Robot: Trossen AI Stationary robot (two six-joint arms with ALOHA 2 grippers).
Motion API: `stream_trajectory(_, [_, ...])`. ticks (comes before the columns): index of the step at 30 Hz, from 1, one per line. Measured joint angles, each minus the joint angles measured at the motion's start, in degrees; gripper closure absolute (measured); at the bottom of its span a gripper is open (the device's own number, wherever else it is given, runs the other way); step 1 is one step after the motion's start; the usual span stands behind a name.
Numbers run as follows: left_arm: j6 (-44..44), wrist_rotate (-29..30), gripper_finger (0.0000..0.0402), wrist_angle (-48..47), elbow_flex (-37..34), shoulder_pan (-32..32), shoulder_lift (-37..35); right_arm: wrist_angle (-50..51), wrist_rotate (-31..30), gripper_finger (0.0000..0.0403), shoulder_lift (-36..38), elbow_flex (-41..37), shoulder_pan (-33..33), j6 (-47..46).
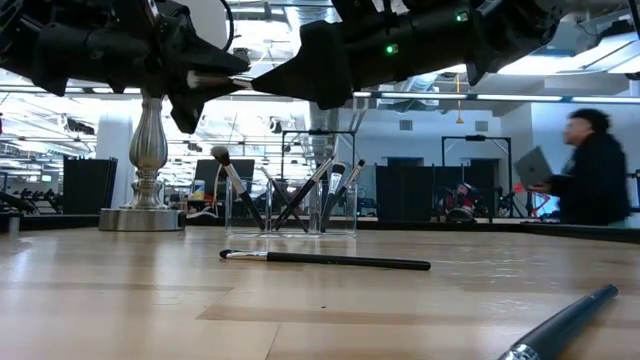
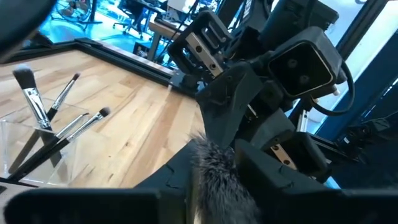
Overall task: Put items in baskets/containers
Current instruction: Put the black highlighter brush into the transparent organizer
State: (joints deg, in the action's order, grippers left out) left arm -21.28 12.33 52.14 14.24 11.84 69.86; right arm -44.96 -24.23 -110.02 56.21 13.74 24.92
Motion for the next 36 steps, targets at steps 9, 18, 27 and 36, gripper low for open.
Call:
stream_trajectory(9, [0.0,0.0,0.0280,-0.1,0.0,0.0,0.0,-0.5,0.0,0.0365,0.0,0.0,-0.1,1.1])
stream_trajectory(18, [0.0,0.0,0.0336,-0.2,0.0,0.0,0.0,-0.6,0.0,0.0364,0.0,0.0,-0.9,2.6])
stream_trajectory(27, [0.1,-0.1,0.0374,-0.2,0.0,-1.5,0.0,-0.5,-0.1,0.0333,0.0,0.0,-1.3,1.6])
stream_trajectory(36, [3.0,0.5,0.0385,-0.4,0.2,-2.4,-0.1,-0.3,-29.1,0.0307,4.1,0.0,5.0,14.7])
